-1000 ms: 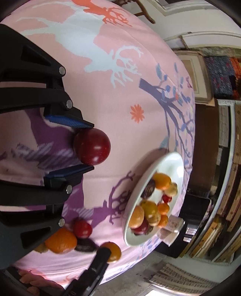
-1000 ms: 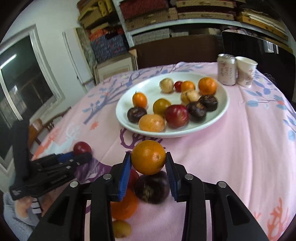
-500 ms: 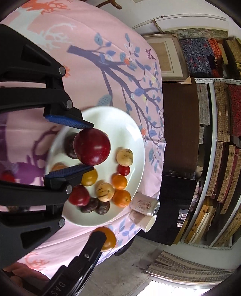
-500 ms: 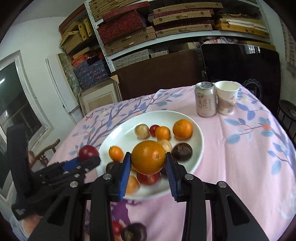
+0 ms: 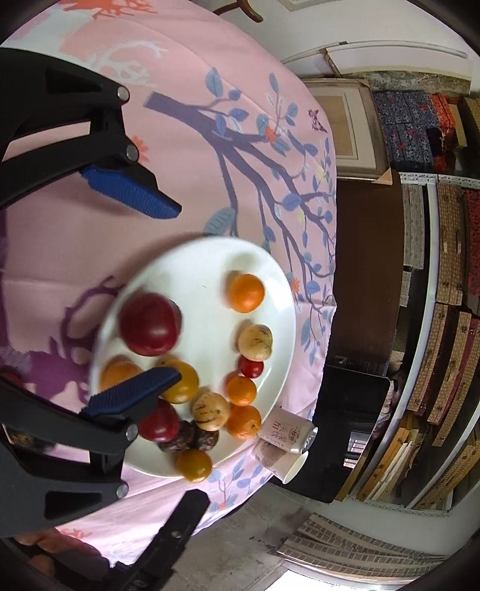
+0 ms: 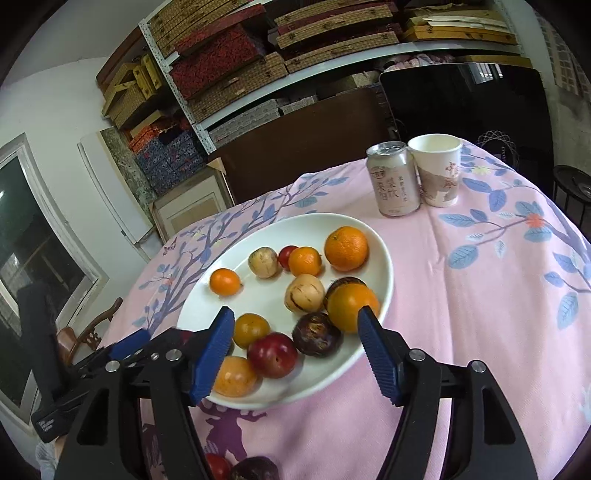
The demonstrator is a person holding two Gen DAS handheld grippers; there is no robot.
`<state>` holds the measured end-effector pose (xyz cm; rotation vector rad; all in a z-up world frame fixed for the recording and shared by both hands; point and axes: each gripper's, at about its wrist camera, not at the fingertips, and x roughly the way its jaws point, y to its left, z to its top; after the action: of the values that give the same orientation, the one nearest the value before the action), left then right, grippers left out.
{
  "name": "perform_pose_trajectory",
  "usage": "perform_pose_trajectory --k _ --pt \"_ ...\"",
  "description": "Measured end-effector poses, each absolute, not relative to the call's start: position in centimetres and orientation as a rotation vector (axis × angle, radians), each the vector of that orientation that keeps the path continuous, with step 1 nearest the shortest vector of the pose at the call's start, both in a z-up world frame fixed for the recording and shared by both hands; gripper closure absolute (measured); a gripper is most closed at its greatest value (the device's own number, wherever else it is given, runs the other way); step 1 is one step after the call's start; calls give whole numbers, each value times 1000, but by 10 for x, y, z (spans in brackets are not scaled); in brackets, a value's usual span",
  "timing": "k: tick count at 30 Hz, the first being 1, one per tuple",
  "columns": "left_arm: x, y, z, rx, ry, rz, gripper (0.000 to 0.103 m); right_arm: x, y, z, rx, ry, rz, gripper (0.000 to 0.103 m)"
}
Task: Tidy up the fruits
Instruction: 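Lower both fruits onto the white plate and open both grippers, then grasp a red tomato with the left gripper while the right grasps a dark purple fruit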
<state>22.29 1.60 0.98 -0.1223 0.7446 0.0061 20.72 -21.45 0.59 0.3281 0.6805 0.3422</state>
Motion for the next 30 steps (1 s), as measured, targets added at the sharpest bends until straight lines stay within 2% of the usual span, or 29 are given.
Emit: perform_pose_trajectory --k 6,17,30 --pt "188 18 11 -91 735 21 16 181 -220 -2 327 695 341 33" --pt "145 -8 -10 2 799 -69 14 132 -236 2 328 659 334 19" --pt "156 -13 -25 0 871 -108 10 136 -242 -5 364 702 323 19"
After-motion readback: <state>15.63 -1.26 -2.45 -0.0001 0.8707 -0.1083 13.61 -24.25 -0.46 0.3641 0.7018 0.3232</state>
